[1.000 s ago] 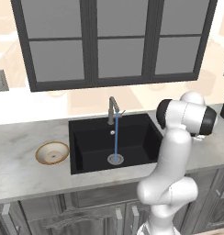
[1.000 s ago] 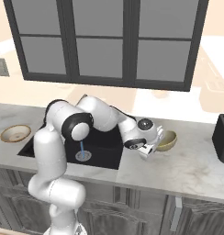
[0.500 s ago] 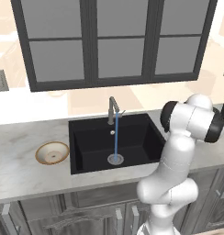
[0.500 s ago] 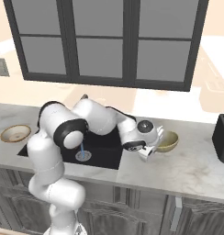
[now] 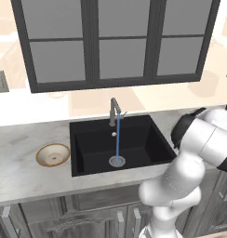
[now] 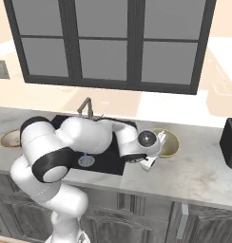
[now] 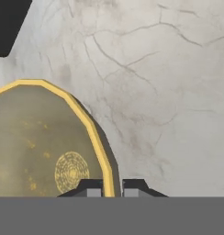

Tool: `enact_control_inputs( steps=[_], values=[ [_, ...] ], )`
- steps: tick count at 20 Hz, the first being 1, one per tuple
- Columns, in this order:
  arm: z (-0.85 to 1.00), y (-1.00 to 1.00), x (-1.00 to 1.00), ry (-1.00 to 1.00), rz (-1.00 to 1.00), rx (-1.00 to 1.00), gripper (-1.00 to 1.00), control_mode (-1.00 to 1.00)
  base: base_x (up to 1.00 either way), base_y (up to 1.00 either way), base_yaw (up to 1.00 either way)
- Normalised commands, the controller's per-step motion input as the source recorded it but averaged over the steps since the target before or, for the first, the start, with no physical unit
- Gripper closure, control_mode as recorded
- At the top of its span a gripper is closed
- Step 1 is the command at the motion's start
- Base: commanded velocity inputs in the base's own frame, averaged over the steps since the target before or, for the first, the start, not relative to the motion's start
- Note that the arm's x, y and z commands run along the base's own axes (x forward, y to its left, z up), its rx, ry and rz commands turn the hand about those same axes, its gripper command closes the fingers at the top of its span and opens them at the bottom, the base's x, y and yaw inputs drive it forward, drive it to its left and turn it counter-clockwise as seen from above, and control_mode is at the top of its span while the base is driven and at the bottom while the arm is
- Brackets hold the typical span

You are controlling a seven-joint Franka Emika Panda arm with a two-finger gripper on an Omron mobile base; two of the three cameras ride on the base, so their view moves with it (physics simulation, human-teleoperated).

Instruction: Rinse each bowl for a few seconds and place them down in the sink or on the counter.

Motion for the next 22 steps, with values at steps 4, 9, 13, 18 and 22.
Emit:
enact_control_inputs(
  steps=[4, 9, 13, 18, 22],
  values=[
    [0.40, 0.23, -0.25, -0.03, 0.15, 0.00, 1.00, -1.00, 0.00, 0.00, 0.00],
    [0.36, 0.27, -0.19, 0.00, 0.17, -0.02, 1.00, -1.00, 0.00, 0.00, 0.00],
    [0.35, 0.26, -0.08, 0.01, 0.18, -0.03, 1.00, -1.00, 0.00, 0.00, 0.00],
    [0.33, 0.23, -0.04, 0.04, 0.18, -0.03, 1.00, -1.00, 0.00, 0.00, 0.00],
    [0.24, 0.23, -0.07, 0.05, 0.18, -0.03, 1.00, -1.00, 0.00, 0.00, 0.00]
  ],
)
